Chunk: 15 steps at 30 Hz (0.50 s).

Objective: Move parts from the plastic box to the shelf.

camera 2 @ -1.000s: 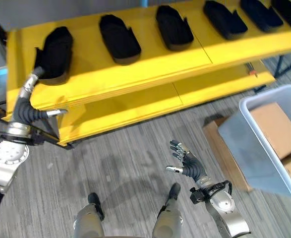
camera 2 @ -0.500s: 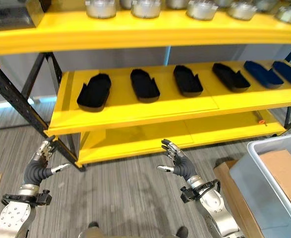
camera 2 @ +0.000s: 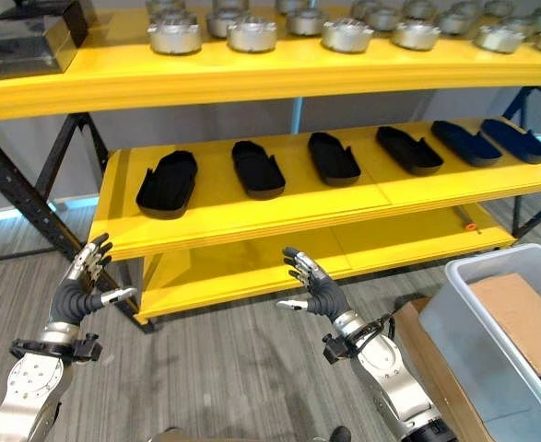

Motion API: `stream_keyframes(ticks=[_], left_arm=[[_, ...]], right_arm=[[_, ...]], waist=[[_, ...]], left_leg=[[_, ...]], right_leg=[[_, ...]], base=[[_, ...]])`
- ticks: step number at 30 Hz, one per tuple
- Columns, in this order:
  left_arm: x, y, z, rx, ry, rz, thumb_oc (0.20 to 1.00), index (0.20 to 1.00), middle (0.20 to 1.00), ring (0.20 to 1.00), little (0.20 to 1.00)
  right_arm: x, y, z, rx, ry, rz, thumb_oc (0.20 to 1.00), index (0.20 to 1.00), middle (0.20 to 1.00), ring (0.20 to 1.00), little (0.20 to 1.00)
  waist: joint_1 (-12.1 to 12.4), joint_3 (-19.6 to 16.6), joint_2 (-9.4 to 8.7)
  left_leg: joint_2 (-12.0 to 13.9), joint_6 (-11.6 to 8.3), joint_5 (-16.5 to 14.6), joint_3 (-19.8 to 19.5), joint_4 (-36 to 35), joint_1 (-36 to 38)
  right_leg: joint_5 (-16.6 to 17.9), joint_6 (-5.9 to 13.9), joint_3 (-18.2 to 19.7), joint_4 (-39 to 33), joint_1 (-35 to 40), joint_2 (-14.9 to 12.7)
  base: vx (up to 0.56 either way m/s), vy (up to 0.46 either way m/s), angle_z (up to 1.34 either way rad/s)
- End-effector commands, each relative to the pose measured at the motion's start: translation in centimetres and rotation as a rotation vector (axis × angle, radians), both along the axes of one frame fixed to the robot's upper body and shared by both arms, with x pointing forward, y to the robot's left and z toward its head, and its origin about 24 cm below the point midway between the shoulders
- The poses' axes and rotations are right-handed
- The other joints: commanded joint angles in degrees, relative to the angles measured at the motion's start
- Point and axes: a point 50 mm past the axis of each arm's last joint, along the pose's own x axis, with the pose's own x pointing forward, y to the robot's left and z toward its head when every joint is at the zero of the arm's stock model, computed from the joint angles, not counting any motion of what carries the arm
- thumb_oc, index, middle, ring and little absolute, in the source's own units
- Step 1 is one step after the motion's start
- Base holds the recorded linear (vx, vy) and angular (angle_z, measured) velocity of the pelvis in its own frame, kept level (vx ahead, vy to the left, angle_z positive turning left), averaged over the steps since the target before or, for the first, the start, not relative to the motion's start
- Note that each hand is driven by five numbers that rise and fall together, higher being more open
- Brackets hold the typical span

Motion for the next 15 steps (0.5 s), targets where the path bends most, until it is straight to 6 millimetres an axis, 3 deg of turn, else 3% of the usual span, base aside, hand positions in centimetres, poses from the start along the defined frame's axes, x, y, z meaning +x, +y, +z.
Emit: stream_keyframes(ticks=[1,2,4,5,6,7,8,9,10,12,15], left_arm=[[0.4,0.4,2.2,0.044,-0.124,0.010,1.000,1.000,1.000,1.000,1.000],[0.5,0.1,2.2,0.062,-0.124,-0.004,1.000,1.000,1.000,1.000,1.000],[0.8,-0.2,1.9,0.031,-0.117,-0.005,1.000,1.000,1.000,1.000,1.000],[0.8,-0.1,1.5,0.015,-0.106,0.004,1.000,1.000,1.000,1.000,1.000],[0.7,-0.2,1.4,0.024,-0.104,0.007,1.000,1.000,1.000,1.000,1.000],[0.6,-0.2,1.3,0.026,-0.103,0.015,1.000,1.000,1.000,1.000,1.000],[0.3,-0.8,0.9,-0.002,-0.091,-0.008,1.000,1.000,1.000,1.000,1.000],[0.4,-1.6,0.3,-0.026,-0.071,-0.035,1.000,1.000,1.000,1.000,1.000],[0.4,-1.6,0.3,-0.027,-0.070,-0.036,1.000,1.000,1.000,1.000,1.000],[-0.3,-1.7,-0.5,-0.048,-0.029,-0.043,1.000,1.000,1.000,1.000,1.000],[-0.8,-2.0,-1.5,-0.050,0.030,-0.075,1.000,1.000,1.000,1.000,1.000]], right_arm=[[0.7,0.8,4.1,0.026,-0.211,0.034,1.000,1.000,1.000,1.000,1.000],[0.7,0.5,3.8,0.026,-0.196,0.028,1.000,1.000,1.000,1.000,1.000],[0.6,0.5,3.5,0.038,-0.178,0.041,1.000,1.000,1.000,1.000,1.000],[0.5,0.6,3.3,0.048,-0.167,0.052,1.000,1.000,1.000,1.000,1.000],[0.3,0.7,3.2,0.053,-0.158,0.064,1.000,1.000,1.000,1.000,1.000],[0.1,0.9,3.1,0.045,-0.157,0.081,1.000,1.000,1.000,1.000,1.000],[-0.5,0.4,3.1,0.041,-0.151,0.078,1.000,1.000,1.000,1.000,1.000],[-0.8,-0.1,2.8,0.044,-0.134,0.067,1.000,1.000,1.000,1.000,1.000],[-0.8,-0.1,2.8,0.043,-0.133,0.066,1.000,1.000,1.000,1.000,1.000],[-1.3,-0.8,2.5,0.021,-0.116,0.052,1.000,1.000,1.000,1.000,1.000],[-2.2,-2.4,2.0,0.017,-0.085,0.000,1.000,1.000,1.000,1.000,1.000]], waist=[[-0.94,0.73,3.90],[-2.05,1.06,4.21],[-4.45,2.33,4.75],[-4.98,2.81,4.46],[-5.04,2.93,3.82],[-4.82,2.67,3.50],[-4.93,2.68,2.88],[-6.21,2.27,2.78],[-6.15,2.17,2.88],[-5.38,2.64,3.08],[-6.47,2.04,3.50]], left_leg=[[-4.77,2.96,3.28,-0.64,-11.85,5.05],[-5.87,3.37,4.00,-0.50,-15.14,6.98],[-5.84,3.46,7.28,0.03,-19.53,9.65],[-5.79,2.92,7.82,-0.03,-20.41,10.71],[-6.21,2.54,7.85,0.25,-20.79,11.29],[-6.20,1.79,6.86,-0.09,-20.73,11.87],[-6.36,1.89,6.68,-0.48,-18.53,11.29],[-4.74,1.26,7.18,-0.23,-17.39,10.41],[-4.59,1.16,7.12,-0.24,-17.26,10.30],[-3.70,0.72,6.53,0.20,-15.95,10.64],[-2.40,-0.23,8.14,0.78,-17.66,12.16]], right_leg=[[13.53,2.55,6.25,13.90,0.24,-1.34],[9.84,2.26,8.72,16.37,-2.72,1.29],[-3.41,-2.21,13.78,17.02,-9.53,12.29],[-6.47,-2.91,15.29,14.45,-9.91,16.54],[-7.13,-3.44,15.41,10.55,-9.59,18.82],[-7.64,-3.48,14.76,6.52,-8.78,19.85],[-7.79,-3.67,15.10,5.67,-6.23,18.31],[-10.03,-5.97,18.62,4.74,-5.54,22.62],[-10.02,-6.07,18.60,4.68,-5.57,22.75],[-10.39,-5.57,15.02,5.35,-4.47,21.84],[-11.15,-6.18,15.12,4.94,-3.43,23.22]], base=[[0.10,0.371,0.26],[0.06,0.341,0.08],[0.03,0.195,-0.15],[0.05,-0.005,-0.26],[0.12,-0.073,-0.03],[0.10,-0.158,0.38],[0.11,-0.297,0.65],[0.03,-0.265,0.65],[0.06,-0.216,0.68],[0.05,-0.093,0.48],[0.08,-0.140,-0.02]])
